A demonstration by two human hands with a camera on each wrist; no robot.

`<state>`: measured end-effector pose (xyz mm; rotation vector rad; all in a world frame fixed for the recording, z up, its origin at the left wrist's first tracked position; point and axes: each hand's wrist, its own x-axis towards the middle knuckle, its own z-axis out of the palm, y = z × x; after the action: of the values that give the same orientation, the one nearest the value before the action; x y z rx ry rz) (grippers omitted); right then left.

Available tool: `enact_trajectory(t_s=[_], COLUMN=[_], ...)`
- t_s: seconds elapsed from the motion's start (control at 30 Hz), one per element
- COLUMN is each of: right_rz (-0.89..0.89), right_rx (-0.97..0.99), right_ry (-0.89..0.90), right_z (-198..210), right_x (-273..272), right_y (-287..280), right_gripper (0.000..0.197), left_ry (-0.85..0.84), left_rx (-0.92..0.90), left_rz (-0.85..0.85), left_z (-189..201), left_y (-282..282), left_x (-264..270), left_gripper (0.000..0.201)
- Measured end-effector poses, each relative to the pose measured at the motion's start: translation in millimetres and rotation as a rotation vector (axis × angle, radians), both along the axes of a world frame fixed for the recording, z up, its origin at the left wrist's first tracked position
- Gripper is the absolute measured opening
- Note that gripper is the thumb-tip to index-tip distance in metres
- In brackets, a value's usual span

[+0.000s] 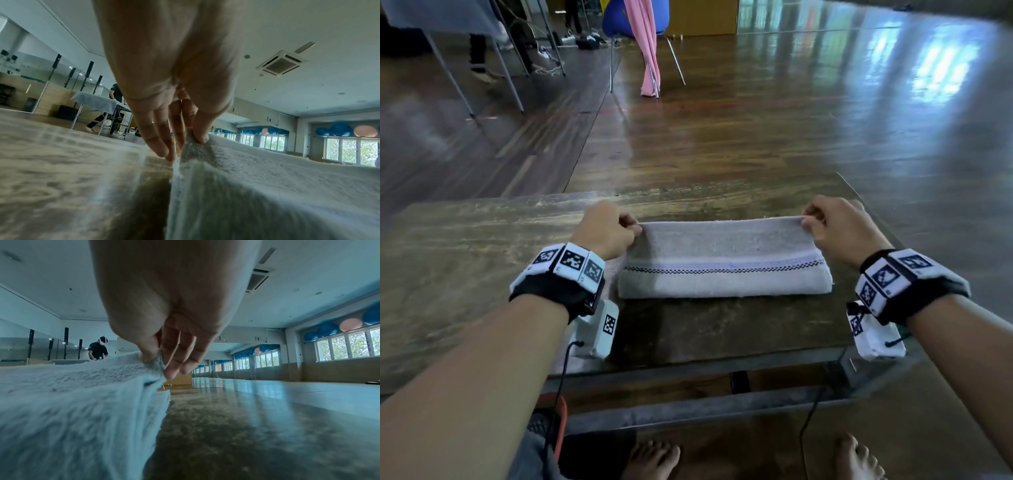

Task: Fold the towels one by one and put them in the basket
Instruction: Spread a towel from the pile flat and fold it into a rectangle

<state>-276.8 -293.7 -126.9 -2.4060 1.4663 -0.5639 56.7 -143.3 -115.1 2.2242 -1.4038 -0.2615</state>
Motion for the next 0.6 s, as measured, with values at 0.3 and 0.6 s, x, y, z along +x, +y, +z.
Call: enact_trajectory(t_s=[0.3,0.6], right_rz=[-0.035,-0.019], right_rx=[0.092,0.147], right_ry=[0.024,-0.01], right_z=[-23,-9], right_x=[24,29], right_y=[-28,-20], right_gripper=[0.013,0.01], left_ry=[-0.04,-0.032], left_rx=[0.125,0.109], left_rz=[-0.023,-0.047], left_z=[-20,-4], left_y=[-27,-14], left_x=[8,8], left_gripper=[0.014,0.008])
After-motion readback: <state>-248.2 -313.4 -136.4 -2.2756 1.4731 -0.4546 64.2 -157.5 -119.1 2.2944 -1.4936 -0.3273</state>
